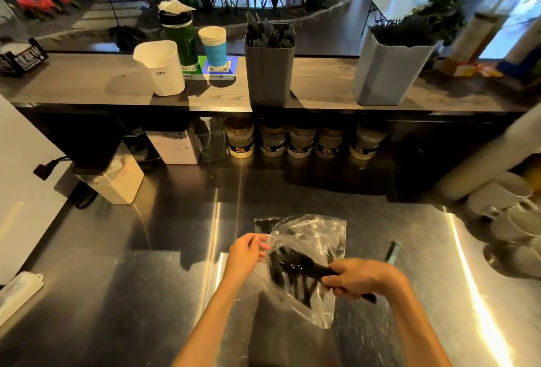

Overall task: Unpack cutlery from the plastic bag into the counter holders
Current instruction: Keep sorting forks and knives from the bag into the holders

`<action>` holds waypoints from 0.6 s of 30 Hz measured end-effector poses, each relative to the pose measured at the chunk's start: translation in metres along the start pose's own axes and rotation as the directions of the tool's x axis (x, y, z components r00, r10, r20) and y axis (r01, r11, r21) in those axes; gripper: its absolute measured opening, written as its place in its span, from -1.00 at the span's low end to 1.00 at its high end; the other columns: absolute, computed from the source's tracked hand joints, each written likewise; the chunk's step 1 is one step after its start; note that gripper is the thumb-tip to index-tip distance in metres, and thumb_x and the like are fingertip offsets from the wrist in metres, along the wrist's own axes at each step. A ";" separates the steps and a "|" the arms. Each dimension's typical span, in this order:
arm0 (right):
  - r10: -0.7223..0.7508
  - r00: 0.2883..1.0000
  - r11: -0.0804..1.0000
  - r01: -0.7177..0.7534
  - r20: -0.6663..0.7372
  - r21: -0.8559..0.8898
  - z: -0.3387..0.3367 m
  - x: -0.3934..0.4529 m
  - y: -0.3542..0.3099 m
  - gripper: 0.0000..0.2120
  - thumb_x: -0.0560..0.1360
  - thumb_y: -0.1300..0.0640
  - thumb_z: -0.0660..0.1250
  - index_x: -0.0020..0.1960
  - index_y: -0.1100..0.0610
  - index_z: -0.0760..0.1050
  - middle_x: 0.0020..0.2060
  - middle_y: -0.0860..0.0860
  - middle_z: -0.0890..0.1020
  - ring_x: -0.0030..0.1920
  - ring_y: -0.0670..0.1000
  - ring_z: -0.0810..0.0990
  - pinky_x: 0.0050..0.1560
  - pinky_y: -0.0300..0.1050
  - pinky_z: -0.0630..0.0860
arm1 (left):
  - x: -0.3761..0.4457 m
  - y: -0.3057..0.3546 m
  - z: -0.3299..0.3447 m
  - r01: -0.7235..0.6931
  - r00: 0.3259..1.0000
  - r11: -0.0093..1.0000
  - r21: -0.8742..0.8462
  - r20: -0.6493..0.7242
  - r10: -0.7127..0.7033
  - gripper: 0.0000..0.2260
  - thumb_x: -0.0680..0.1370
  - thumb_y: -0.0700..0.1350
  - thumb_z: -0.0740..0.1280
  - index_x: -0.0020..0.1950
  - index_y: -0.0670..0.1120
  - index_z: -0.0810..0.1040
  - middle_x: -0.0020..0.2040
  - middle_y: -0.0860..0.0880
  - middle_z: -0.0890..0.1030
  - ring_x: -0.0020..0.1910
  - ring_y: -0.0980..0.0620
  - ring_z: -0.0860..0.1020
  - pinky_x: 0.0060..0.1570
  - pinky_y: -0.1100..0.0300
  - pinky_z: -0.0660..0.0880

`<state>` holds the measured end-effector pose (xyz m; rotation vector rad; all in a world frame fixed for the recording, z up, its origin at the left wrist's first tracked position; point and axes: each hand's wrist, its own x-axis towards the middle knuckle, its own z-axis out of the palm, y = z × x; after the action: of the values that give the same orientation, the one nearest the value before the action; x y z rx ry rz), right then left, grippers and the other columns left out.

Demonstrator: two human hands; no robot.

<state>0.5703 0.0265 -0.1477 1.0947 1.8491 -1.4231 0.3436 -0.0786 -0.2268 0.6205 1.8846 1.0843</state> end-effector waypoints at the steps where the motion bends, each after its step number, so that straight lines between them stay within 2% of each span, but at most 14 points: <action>1: -0.020 1.000 0.999 0.020 -0.001 0.030 -0.002 -0.008 0.001 -0.84 0.69 0.06 0.18 0.09 0.10 0.50 -0.27 -0.08 0.50 -0.34 -0.14 0.42 -0.30 -0.26 0.38 | -0.001 0.002 -0.001 0.013 1.000 0.998 -0.061 -0.006 -0.014 -0.72 0.71 -0.17 0.15 0.13 -0.24 0.63 -0.06 -0.20 0.70 -0.20 0.00 0.62 -0.24 0.31 0.57; 3: -0.080 0.997 0.994 0.081 -0.015 0.080 -0.004 -0.021 0.002 -0.84 0.69 0.05 0.18 0.06 0.10 0.50 -0.30 -0.10 0.49 -0.35 -0.15 0.41 -0.29 -0.25 0.37 | -0.004 0.006 -0.002 0.036 0.999 0.985 -0.167 -0.023 -0.041 -0.67 0.70 -0.04 0.17 0.10 -0.23 0.63 -0.06 -0.21 0.70 -0.18 -0.03 0.65 -0.24 0.29 0.57; 6: -0.181 0.982 0.967 0.188 -0.055 0.172 -0.001 -0.031 -0.001 -0.83 0.69 0.05 0.18 0.05 0.11 0.48 -0.32 -0.11 0.47 -0.36 -0.15 0.39 -0.32 -0.26 0.36 | -0.011 0.016 -0.003 0.067 0.996 0.949 -0.308 -0.036 -0.082 -0.60 0.66 0.14 0.19 0.11 -0.17 0.60 -0.05 -0.15 0.70 -0.06 -0.09 0.69 -0.14 0.20 0.62; 9: -0.242 0.965 0.943 0.259 -0.104 0.209 0.009 -0.030 -0.004 -0.83 0.70 0.05 0.18 0.04 0.11 0.46 -0.32 -0.11 0.46 -0.36 -0.15 0.38 -0.34 -0.29 0.35 | -0.020 0.031 0.002 0.080 0.991 0.882 -0.465 -0.055 -0.119 -0.62 0.63 0.16 0.24 0.16 -0.14 0.53 0.02 -0.16 0.67 -0.01 -0.12 0.68 -0.14 0.18 0.62; 13: -0.310 0.935 0.880 0.350 -0.172 0.321 0.024 -0.020 -0.007 -0.83 0.69 0.04 0.20 0.05 0.11 0.47 -0.31 -0.08 0.46 -0.34 -0.14 0.38 -0.33 -0.28 0.35 | -0.027 0.043 0.000 -0.029 0.971 0.865 -0.501 -0.219 -0.094 -0.72 0.62 0.12 0.29 0.19 -0.04 0.45 0.04 -0.11 0.61 -0.06 -0.03 0.63 -0.11 0.18 0.58; 15: -0.354 0.913 0.829 0.406 -0.201 0.384 0.033 -0.013 -0.010 -0.85 0.68 0.03 0.22 0.06 0.10 0.48 -0.30 -0.09 0.46 -0.34 -0.15 0.38 -0.34 -0.29 0.35 | -0.030 0.048 -0.006 -0.003 0.990 0.822 -0.570 -0.117 -0.078 -0.62 0.60 0.18 0.27 0.25 -0.08 0.48 0.03 -0.12 0.67 -0.02 -0.06 0.68 -0.06 0.14 0.60; 18: -0.362 0.873 0.792 0.473 -0.326 0.388 0.048 -0.003 -0.023 -0.84 0.70 0.06 0.18 0.07 0.12 0.47 -0.32 -0.09 0.45 -0.36 -0.15 0.38 -0.35 -0.28 0.33 | -0.043 0.063 -0.007 0.138 0.978 0.735 -0.664 0.208 0.004 -0.46 0.55 0.27 0.17 0.25 -0.14 0.55 -0.02 -0.11 0.73 -0.04 -0.03 0.71 -0.02 0.13 0.58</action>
<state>0.5502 -0.0224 -0.1475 1.1482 2.0747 -2.1608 0.3601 -0.0819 -0.1526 0.2123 1.1912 1.4885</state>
